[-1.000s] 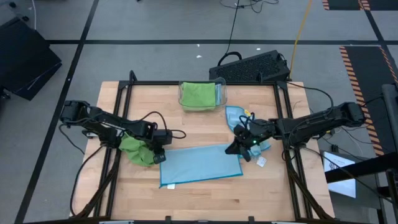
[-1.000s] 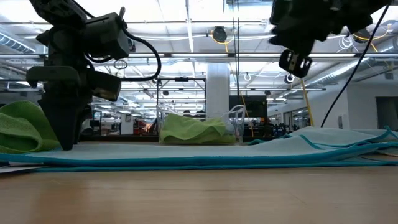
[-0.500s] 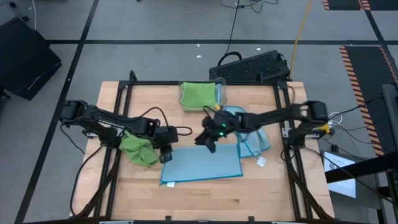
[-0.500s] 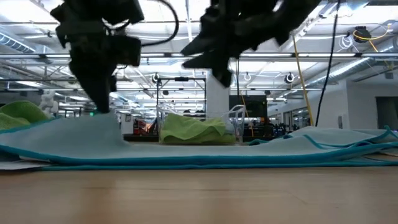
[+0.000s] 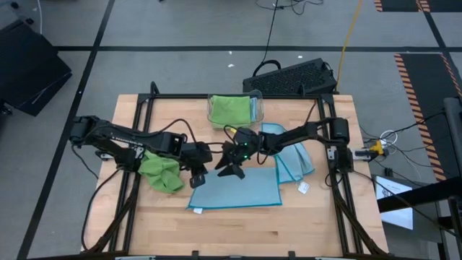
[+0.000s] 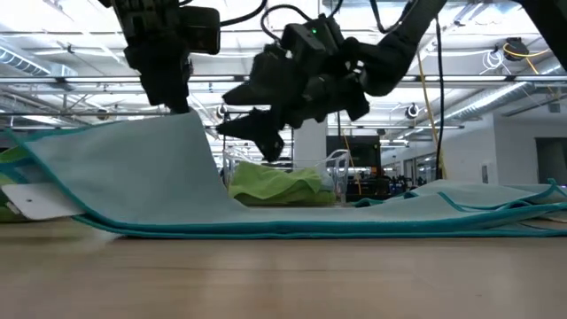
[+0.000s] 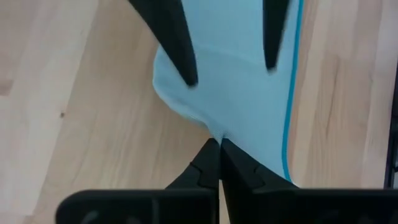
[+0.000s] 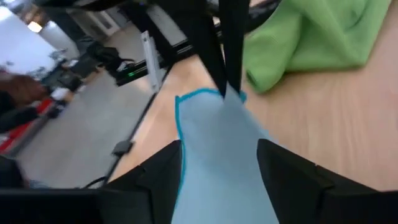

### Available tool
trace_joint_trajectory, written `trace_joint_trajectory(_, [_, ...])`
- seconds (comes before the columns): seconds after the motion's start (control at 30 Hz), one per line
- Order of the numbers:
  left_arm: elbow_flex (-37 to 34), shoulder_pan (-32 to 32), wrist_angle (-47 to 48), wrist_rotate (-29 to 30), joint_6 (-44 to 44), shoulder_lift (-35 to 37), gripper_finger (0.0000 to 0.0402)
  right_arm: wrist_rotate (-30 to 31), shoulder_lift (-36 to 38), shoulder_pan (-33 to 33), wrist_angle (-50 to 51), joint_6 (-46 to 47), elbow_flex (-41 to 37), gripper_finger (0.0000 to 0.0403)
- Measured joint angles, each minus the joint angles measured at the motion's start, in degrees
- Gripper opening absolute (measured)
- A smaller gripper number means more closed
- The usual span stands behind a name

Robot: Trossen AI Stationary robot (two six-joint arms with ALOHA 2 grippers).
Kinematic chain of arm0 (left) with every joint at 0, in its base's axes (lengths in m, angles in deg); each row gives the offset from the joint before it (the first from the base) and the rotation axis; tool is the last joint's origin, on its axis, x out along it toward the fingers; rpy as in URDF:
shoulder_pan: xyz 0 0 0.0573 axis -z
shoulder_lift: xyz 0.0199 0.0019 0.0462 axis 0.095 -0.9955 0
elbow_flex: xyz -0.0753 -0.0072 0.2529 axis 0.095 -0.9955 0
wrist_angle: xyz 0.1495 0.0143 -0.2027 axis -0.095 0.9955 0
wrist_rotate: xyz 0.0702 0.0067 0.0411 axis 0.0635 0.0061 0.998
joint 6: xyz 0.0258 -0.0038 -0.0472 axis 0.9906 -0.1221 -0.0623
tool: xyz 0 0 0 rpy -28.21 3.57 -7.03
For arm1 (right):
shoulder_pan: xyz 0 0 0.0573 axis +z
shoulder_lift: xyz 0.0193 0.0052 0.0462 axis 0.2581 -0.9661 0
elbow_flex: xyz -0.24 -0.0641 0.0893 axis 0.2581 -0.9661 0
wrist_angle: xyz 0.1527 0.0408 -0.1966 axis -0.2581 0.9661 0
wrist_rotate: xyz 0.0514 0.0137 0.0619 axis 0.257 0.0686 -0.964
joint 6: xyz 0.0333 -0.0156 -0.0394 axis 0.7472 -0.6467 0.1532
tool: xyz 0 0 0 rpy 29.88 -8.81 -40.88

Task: Fold microfiber towels
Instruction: Fold the left blue microfiber cloth

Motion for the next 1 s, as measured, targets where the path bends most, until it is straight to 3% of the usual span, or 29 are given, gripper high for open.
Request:
trace_joint_trajectory(0.23, [0.02,0.35,0.45,-0.05,-0.99,-0.01,0.0005,7.55,-0.75,0.2,2.81,-5.02,4.23,0.0216])
trace_joint_trajectory(0.33, [0.02,0.44,0.41,-0.01,-2.28,0.01,0.0006,7.11,-1.31,-0.11,2.9,-7.2,5.28,0.0214])
trace_joint_trajectory(0.53, [0.02,0.66,0.04,-0.03,-4.5,0.0,0.0004,0.05,-5.73,1.08,2.76,-6.27,8.55,0.0195])
trace_joint_trajectory(0.73, [0.04,2.31,0.2,-0.07,-5.65,0.27,0.0007,-0.2,-7.37,2.31,2.42,-6.79,11.14,0.0182])
trace_joint_trajectory(1.0, [0.04,2.94,0.0,0.71,-7.42,0.27,0.001,-0.2,-7.37,2.26,3.44,-7.92,11.38,0.0094])
